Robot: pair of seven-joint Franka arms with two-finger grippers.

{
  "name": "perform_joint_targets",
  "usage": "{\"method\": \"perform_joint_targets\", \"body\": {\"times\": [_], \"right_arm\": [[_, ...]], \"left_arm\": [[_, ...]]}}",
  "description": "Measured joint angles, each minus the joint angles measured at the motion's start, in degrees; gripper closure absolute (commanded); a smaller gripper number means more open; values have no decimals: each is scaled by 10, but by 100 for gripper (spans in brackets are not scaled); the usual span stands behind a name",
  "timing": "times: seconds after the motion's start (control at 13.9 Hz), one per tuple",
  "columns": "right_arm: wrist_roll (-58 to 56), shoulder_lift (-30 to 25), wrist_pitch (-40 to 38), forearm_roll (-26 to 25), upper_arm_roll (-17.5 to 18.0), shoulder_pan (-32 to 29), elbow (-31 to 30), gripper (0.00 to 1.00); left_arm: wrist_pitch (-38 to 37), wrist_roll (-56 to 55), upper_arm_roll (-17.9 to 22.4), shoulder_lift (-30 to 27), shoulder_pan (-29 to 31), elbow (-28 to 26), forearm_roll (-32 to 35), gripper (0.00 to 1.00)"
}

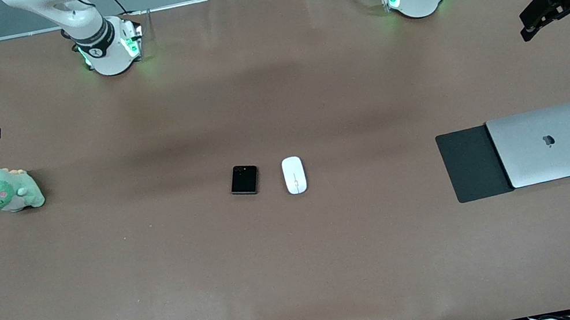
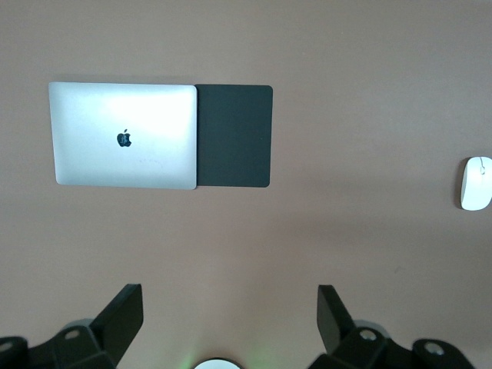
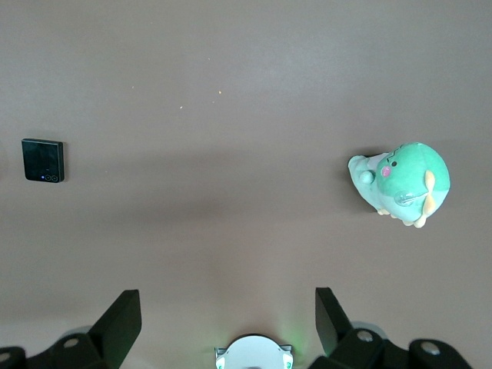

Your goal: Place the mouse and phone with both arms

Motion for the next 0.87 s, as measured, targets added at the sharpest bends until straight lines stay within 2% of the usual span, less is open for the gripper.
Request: {"method": "perform_joint_targets", "body": {"times": [0.58, 0.87], "right_arm": [[0, 13, 1, 0, 1, 1, 0, 0], [0, 13, 1, 0, 1, 1, 0, 0]], "left_arm": [[-1, 0, -5, 12, -2, 0, 5, 0], [4, -14, -48, 54, -8, -2, 5, 0]]}}
